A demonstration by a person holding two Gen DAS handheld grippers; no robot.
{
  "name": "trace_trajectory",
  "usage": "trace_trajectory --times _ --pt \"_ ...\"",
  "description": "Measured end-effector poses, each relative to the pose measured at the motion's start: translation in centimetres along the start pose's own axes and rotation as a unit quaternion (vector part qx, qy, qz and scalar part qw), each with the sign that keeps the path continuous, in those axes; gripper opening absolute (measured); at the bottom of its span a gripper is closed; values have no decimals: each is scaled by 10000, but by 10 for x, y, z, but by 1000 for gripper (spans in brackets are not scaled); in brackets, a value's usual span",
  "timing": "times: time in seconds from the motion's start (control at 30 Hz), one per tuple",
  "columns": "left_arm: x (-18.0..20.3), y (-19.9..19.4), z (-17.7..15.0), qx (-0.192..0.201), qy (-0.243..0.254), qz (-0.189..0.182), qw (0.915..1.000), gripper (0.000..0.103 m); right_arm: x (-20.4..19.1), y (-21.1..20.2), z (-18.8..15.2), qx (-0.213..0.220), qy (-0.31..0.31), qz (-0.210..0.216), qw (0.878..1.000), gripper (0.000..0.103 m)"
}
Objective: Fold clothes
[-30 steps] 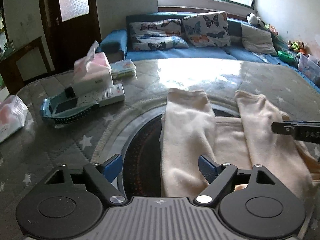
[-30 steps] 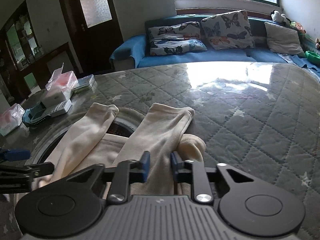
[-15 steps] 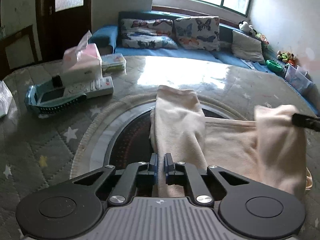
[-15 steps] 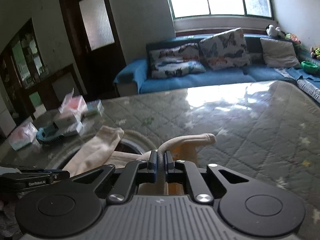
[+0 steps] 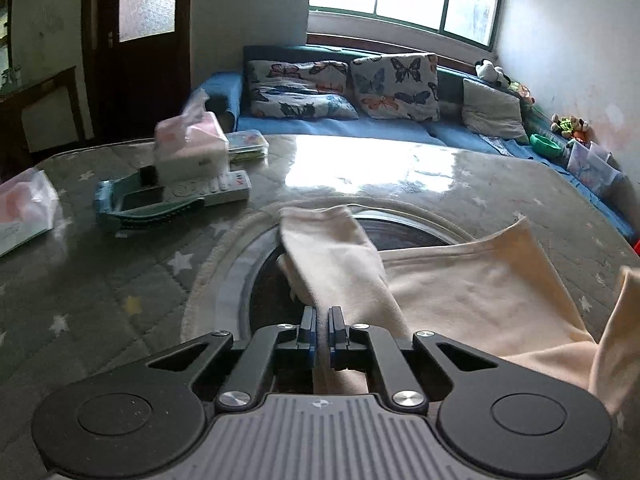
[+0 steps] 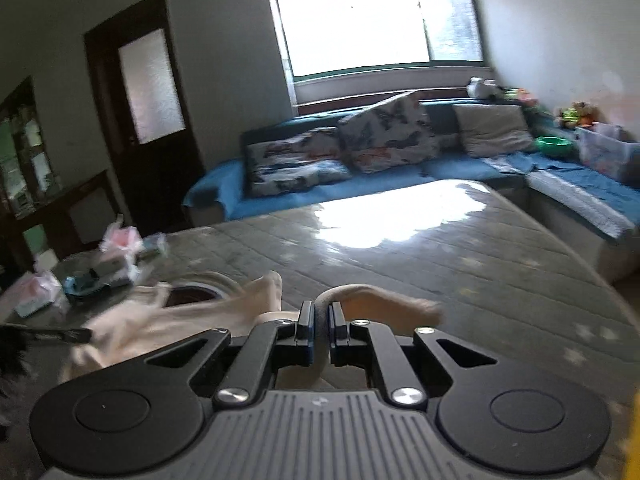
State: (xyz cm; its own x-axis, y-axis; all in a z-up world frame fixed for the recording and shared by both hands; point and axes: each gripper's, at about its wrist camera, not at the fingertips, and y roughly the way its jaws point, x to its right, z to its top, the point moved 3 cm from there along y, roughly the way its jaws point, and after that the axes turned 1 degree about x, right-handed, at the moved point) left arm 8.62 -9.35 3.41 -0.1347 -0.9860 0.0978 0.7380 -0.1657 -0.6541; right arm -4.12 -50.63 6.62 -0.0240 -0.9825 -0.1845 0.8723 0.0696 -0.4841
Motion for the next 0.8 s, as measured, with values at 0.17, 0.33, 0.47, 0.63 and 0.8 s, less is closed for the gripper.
trace_trajectory --times 0.17,0.33,0.47,0.63,0.8 --pt "-11 -20 -13 -56 -53 30 10000 7 23 -12 -27 -315 162 -248 9991 6" --pt "-21 -33 -29 -216 -136 65 9997 10 24 -15 -52 -655 -12 -301 9974 7" --pt "-29 -40 -33 -223 -215 83 9995 16 19 -19 -49 -601 -56 -305 9977 11" --pt "-40 -32 -24 -212 -450 202 9986 34 10 -21 -39 -416 -163 -319 9985 11" --pt "-45 -3 -15 -359 -606 257 9972 38 -1 -13 -26 -359 -250 -153 9989 11"
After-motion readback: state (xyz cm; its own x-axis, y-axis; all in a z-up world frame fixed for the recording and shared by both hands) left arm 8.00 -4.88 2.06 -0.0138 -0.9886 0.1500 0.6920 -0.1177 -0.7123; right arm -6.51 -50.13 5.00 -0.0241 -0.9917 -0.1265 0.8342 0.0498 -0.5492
